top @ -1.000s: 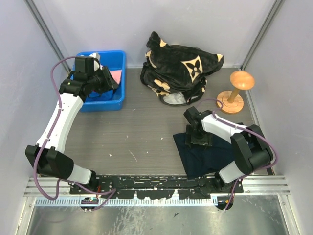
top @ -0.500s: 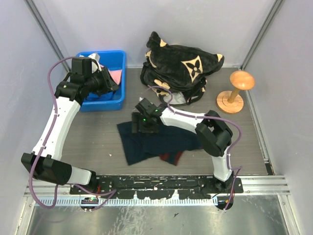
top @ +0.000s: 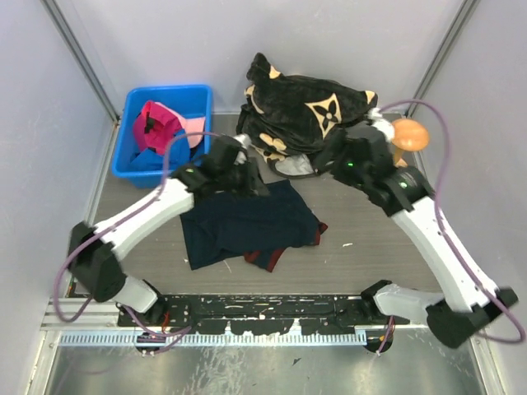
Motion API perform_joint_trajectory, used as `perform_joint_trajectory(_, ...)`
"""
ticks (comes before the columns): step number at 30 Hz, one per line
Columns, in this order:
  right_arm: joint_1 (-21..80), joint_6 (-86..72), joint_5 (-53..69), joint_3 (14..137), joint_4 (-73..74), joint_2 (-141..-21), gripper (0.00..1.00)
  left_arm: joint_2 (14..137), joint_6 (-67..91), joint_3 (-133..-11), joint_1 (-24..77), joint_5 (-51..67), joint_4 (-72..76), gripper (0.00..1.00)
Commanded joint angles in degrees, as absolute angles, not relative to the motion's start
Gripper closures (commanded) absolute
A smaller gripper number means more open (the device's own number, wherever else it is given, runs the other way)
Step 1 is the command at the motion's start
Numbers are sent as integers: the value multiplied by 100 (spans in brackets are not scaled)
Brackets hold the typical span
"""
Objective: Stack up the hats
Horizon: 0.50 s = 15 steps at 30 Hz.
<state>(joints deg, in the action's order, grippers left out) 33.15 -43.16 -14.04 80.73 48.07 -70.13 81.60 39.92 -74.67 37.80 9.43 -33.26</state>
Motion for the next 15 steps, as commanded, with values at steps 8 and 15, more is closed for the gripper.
perform_joint_trajectory(8,2574,-3744,-2057,8054,5428,-6295,11,11152,5067,-8616,4962,412,-1567,72)
perform_joint_trajectory(15,2533,-3555,-1990,8044,5410,-6137,10,11866,5526,-8433,4873,190,-1906,80)
